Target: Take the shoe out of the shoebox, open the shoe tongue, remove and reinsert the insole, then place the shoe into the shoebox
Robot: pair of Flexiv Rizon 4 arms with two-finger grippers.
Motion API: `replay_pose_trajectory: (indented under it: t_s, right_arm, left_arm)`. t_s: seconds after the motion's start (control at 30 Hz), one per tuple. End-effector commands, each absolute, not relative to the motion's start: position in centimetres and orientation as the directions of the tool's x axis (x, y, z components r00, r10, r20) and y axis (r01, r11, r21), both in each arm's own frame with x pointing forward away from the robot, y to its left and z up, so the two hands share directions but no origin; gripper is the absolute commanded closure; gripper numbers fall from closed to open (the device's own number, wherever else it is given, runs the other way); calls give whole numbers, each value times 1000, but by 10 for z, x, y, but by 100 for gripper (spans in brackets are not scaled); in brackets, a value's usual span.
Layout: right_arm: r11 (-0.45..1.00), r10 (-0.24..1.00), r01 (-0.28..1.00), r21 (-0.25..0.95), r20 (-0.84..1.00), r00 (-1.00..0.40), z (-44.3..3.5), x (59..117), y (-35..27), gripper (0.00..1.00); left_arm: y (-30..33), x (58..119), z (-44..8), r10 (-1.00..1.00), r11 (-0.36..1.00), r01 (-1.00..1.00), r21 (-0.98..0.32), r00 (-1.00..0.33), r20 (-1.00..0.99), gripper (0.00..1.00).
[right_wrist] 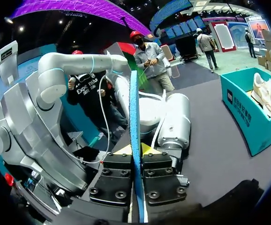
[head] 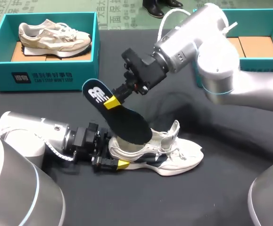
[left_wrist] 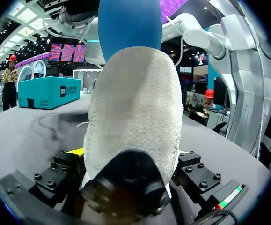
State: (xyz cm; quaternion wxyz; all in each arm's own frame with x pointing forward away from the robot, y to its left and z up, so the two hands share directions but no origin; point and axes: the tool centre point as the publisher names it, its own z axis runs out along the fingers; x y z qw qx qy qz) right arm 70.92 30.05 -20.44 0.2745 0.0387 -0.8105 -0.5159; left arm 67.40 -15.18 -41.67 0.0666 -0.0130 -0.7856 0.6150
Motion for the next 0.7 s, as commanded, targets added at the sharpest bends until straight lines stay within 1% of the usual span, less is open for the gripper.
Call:
replay_pose_trajectory:
  t_s: [0.03,0.37,0.43,0.47,0.53,0.57,0.6,0.67,0.7]
  right_arm:
    - [413,-317,204,887,350,-881,-186,698,274,100]
    - [413,-317,204,887,350,-881,-186,698,274,100]
    - [378,-339,176,909,313,-887,-165,706,278,100]
    - [378,-321,191,906,322,-891,-155,710,276,100]
    - [322,-329,255,912,360,-873,-138,715,273,100]
    - [320,-301,262,911,360,-883,-130,716,270,100]
    - [280,-305,294,914,375,-875,-122,717,266,100]
    - [277,-257,327,903,397,-881,-108,717,260,100]
    - [267,-259,365,892,431,-864,-102,717,257,100]
  left_arm:
    - [-152,674,-418,102,245,-62,-968,-991,89,100]
    - [-152,674,-418,102,245,-62,-968,-991,89,100]
    - [-152,674,-418,102,245,-62,-968,-991,89,100]
    - [-152,674,-418,102,245,-62,-968,-991,89,100]
    - [-152,674,-418,102,245,-62,-968,-991,89,100]
    - [-152,674,-418,102,245,-62,-968,-991,89,100]
    - [-152,674,-418,102,245,-62,-968,-991,89,100]
    - [-152,674,-418,102,245,-62,-968,-991,89,100]
    - [-152,674,-418,102,245,-62,-968,-991,89,100]
